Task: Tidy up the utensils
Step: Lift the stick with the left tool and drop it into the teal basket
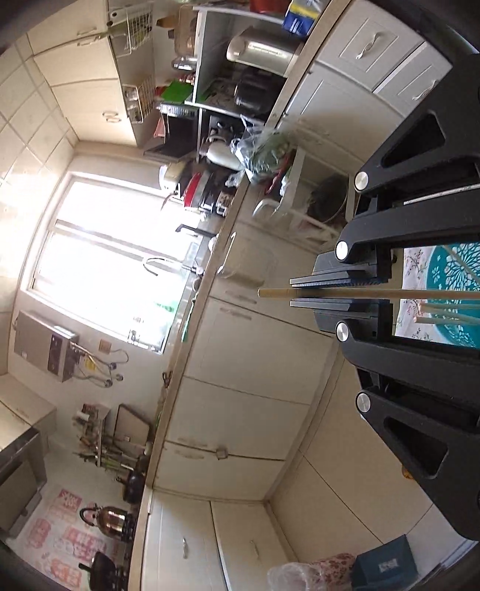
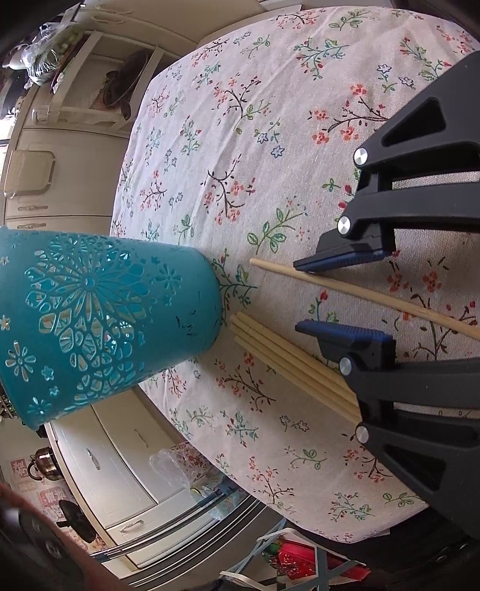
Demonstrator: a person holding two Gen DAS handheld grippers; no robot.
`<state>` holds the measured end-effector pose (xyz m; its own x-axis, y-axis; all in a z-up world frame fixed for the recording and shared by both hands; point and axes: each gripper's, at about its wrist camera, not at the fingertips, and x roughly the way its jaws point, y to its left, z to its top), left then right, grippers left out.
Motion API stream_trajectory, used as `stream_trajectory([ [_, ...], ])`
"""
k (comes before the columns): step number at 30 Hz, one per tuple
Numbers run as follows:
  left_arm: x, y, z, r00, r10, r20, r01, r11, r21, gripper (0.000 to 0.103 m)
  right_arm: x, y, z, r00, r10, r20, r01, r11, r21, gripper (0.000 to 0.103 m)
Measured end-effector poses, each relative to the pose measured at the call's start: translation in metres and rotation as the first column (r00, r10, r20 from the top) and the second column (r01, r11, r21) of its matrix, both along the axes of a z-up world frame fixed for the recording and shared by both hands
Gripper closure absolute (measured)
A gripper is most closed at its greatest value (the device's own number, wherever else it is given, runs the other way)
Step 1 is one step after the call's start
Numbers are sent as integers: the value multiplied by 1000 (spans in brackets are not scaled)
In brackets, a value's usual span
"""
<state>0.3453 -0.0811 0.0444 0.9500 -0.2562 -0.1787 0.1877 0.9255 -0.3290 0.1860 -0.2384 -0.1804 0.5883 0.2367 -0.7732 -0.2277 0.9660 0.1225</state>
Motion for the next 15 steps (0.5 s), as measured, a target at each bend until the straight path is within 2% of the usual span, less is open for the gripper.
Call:
stream_trajectory([
  [5, 15, -4, -23, 999, 19, -35, -19, 1000, 1, 98, 2, -3, 0, 1000, -2, -4, 2, 1000, 16, 75],
  [10, 15, -15, -46, 998, 21, -61, -17, 998, 61, 98, 2, -3, 0, 1000, 0, -4, 0, 1000, 21, 73],
  [15, 13, -23, -70, 992, 8, -123, 8, 991, 132, 98, 2, -2, 0, 1000, -1, -5, 1, 1000, 21, 73],
])
